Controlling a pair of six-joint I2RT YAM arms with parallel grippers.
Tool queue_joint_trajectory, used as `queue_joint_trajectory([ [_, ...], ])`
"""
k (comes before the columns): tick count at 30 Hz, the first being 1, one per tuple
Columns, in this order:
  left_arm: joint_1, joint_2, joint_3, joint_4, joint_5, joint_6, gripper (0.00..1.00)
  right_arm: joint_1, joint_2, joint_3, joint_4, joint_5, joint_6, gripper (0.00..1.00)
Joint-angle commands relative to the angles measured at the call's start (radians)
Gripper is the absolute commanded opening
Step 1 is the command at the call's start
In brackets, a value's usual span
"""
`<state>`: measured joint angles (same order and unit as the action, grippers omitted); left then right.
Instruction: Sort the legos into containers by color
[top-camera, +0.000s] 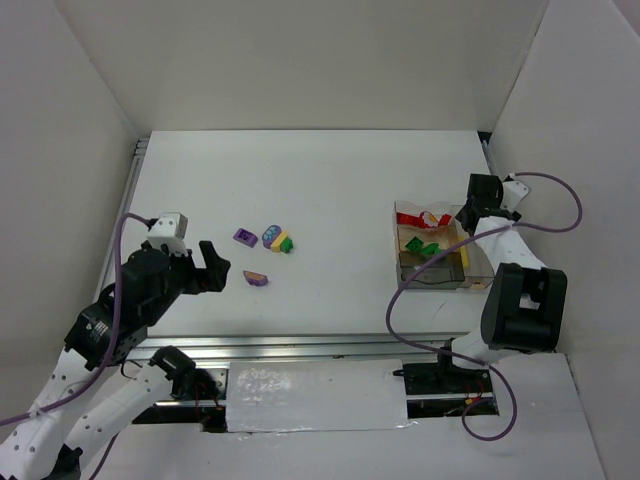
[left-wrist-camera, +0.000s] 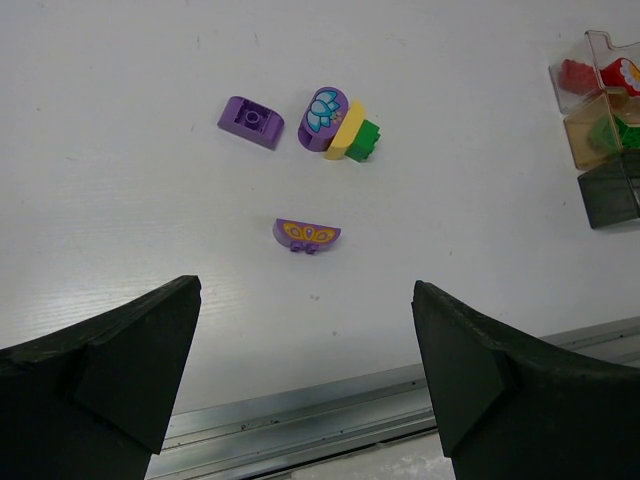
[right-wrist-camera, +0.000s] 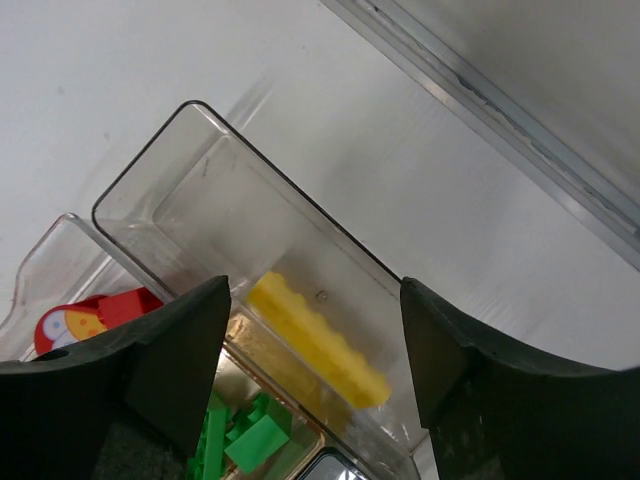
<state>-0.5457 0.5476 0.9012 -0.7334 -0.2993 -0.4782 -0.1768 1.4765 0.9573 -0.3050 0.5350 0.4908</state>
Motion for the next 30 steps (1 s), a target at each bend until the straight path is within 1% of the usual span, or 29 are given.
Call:
queue_joint_trajectory([
  [1, -0.005, 0.009, 0.005, 0.022, -0.014, -0.013, 1.0, 0.003, -0.03, 0.057, -0.003, -0.021, 0.009, 0.77],
  [3, -0.005, 0.011, 0.007, 0.022, -0.015, -0.013, 1.0, 0.007, -0.051, 0.067, 0.0, -0.047, 0.002, 0.77],
  [5, -0.003, 0.015, 0.007, 0.019, -0.021, -0.016, 1.0, 0.032, -0.083, 0.08, 0.0, -0.09, -0.006, 0.85],
  [6, -0.003, 0.017, 0.008, 0.014, -0.027, -0.019, 1.0, 0.052, -0.097, 0.086, 0.0, -0.11, -0.02, 0.99],
  [9, -0.005, 0.012, 0.013, -0.006, -0.089, -0.045, 1.0, 0.236, -0.153, 0.1, 0.026, -0.216, -0.088, 1.0],
  [10, -0.003, 0.009, 0.015, -0.012, -0.104, -0.053, 1.0, 0.352, -0.162, 0.107, 0.038, -0.23, -0.103, 1.0],
  [11, -0.003, 0.002, 0.015, -0.017, -0.135, -0.068, 1.0, 0.408, -0.166, 0.125, 0.044, -0.281, -0.118, 1.0],
  [12, -0.002, 0.0, 0.016, -0.02, -0.15, -0.076, 0.99, 0.457, -0.16, 0.141, 0.043, -0.297, -0.116, 1.0],
  [13, 0.003, -0.003, 0.021, -0.037, -0.168, -0.095, 0.99, 0.544, -0.15, 0.156, 0.032, -0.302, -0.077, 1.0],
  [15, 0.004, -0.006, 0.024, -0.049, -0.208, -0.112, 0.99, 0.635, -0.102, 0.201, 0.029, -0.287, -0.038, 0.99],
  [16, 0.009, -0.011, 0.024, -0.055, -0.213, -0.118, 0.99, 0.678, -0.078, 0.213, 0.041, -0.29, -0.049, 1.0],
  [17, 0.009, -0.012, 0.025, -0.054, -0.216, -0.119, 1.0, 0.762, -0.027, 0.234, 0.058, -0.326, -0.073, 1.0],
  [18, 0.01, -0.015, 0.024, -0.052, -0.212, -0.119, 1.0, 0.795, 0.003, 0.248, 0.078, -0.369, -0.105, 0.99],
  [19, 0.013, -0.015, 0.022, -0.049, -0.209, -0.112, 1.0, 0.821, 0.037, 0.264, 0.113, -0.438, -0.211, 0.99],
  [20, 0.013, -0.021, 0.021, -0.044, -0.198, -0.108, 1.0, 0.865, 0.104, 0.288, 0.127, -0.507, -0.268, 0.99],
  [21, 0.012, -0.021, 0.019, -0.04, -0.192, -0.102, 1.0, 0.885, 0.137, 0.303, 0.139, -0.559, -0.312, 0.99],
  [22, 0.013, -0.023, 0.018, -0.037, -0.176, -0.094, 1.0, 0.902, 0.171, 0.322, 0.136, -0.57, -0.352, 0.99],
  [23, 0.015, -0.026, 0.016, -0.029, -0.169, -0.089, 0.99, 0.919, 0.235, 0.366, 0.127, -0.592, -0.427, 0.98],
  [25, 0.015, -0.032, 0.012, -0.02, -0.141, -0.074, 0.99, 0.927, 0.303, 0.417, 0.084, -0.628, -0.471, 0.95],
  [26, 0.015, -0.04, 0.01, -0.012, -0.135, -0.071, 0.99, 0.933, 0.367, 0.479, 0.058, -0.641, -0.518, 0.94],
  [28, 0.015, -0.046, 0.008, -0.009, -0.129, -0.068, 0.99, 0.945, 0.45, 0.553, 0.006, -0.61, -0.537, 0.91],
  [30, 0.015, -0.048, 0.008, -0.011, -0.129, -0.068, 1.0, 0.948, 0.488, 0.577, -0.011, -0.61, -0.56, 0.89],
])
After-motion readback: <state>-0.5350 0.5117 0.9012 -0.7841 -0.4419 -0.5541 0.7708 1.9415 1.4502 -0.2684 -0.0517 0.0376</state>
